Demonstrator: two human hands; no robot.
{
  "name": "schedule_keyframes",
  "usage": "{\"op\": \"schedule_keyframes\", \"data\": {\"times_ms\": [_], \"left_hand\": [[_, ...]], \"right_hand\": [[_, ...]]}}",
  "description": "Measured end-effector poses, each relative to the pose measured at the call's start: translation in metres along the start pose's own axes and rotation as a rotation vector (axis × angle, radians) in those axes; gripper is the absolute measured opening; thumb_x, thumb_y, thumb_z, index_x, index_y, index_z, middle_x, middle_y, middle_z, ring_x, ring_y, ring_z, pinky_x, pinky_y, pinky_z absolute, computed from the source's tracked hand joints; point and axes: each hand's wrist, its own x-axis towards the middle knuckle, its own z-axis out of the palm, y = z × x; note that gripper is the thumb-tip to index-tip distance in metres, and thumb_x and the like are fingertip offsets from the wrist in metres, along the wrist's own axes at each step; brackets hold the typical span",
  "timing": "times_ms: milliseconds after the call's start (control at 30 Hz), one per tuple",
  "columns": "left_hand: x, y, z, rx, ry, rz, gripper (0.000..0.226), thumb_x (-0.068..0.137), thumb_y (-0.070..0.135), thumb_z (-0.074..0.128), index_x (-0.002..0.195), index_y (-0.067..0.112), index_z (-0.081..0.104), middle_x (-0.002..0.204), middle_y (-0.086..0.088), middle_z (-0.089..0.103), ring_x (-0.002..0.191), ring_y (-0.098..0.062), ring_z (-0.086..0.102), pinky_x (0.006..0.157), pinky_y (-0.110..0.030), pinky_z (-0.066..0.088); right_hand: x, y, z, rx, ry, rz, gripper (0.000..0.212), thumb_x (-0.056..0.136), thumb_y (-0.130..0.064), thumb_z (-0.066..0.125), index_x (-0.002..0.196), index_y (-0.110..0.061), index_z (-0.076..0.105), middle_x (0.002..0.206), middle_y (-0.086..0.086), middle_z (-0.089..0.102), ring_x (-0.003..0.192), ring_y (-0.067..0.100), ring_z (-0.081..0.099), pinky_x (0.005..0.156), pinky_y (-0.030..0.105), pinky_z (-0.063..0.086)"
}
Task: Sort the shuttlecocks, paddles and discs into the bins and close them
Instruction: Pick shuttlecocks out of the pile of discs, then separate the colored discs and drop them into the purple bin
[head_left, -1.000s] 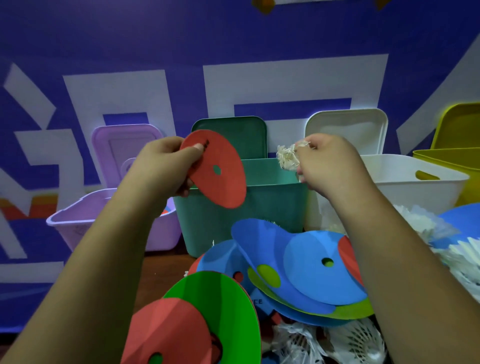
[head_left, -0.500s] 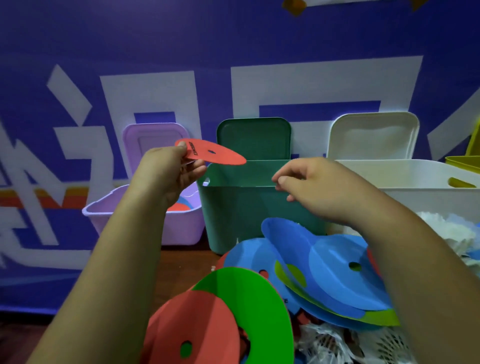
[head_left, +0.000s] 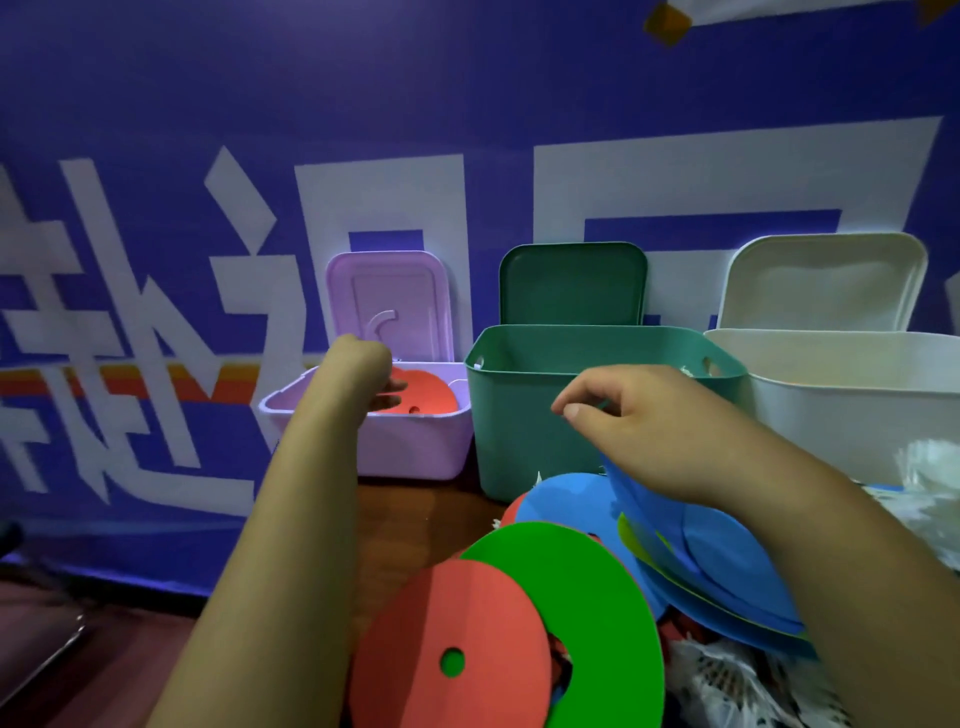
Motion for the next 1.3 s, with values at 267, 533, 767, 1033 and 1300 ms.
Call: {"op": "schedule_keyframes", "data": {"times_ms": [267,533,767,1033,1300], "left_hand": [[-0.082,-0.027,-0.03,0.62,-0.481,0.223,0.018,0.103,0.027,0.063,0.109,0.013,0.072,0.101,0.0,0.079,0.082,-0.018,0.078,0.081,-0.043,0.066],[-0.129,-0.108,-0.079,1.036,-0.498,0.416,0.045,0.087,0.074,0.062,0.103,0.034,0.074,0.098,0.014,0.073,0.09,-0.007,0.069,0.088,-0.039,0.059],[-0.15,-0.138,-0.093,0.913,-0.4,0.448,0.032,0.088,0.051,0.078,0.112,0.031,0.07,0.107,0.011,0.065,0.089,-0.002,0.058,0.065,-0.019,0.042],[-0.162,-0.141,-0.1,0.588,-0.367,0.44,0.012,0.096,0.037,0.072,0.105,0.032,0.065,0.104,0.005,0.063,0.094,-0.016,0.063,0.073,-0.032,0.053],[-0.156,-0.129,-0.108,0.335,-0.24,0.302,0.009,0.104,0.031,0.059,0.102,0.026,0.066,0.101,-0.004,0.069,0.087,-0.024,0.063,0.07,-0.036,0.046]], "right_hand": [[-0.03,-0.02,0.002,-0.055,-0.026,-0.1,0.018,0.101,-0.032,0.059,0.106,-0.033,0.076,0.1,-0.023,0.072,0.095,-0.006,0.062,0.084,0.018,0.046],[-0.076,-0.041,0.014,-0.383,-0.138,-0.011,0.031,0.091,-0.044,0.059,0.12,-0.036,0.066,0.112,-0.013,0.065,0.106,0.016,0.062,0.093,0.041,0.055],[-0.095,-0.056,0.028,-0.542,-0.181,0.076,0.035,0.09,-0.024,0.057,0.124,-0.028,0.06,0.119,-0.002,0.061,0.105,0.028,0.065,0.079,0.043,0.057],[-0.1,-0.066,0.039,-0.627,-0.154,0.095,0.016,0.093,-0.015,0.055,0.097,-0.023,0.042,0.097,-0.002,0.046,0.086,0.028,0.051,0.068,0.038,0.043],[-0.086,-0.068,0.027,-0.334,-0.008,0.145,0.025,0.093,-0.05,0.057,0.088,-0.031,0.072,0.089,-0.008,0.07,0.091,0.022,0.067,0.08,0.039,0.059]]}}
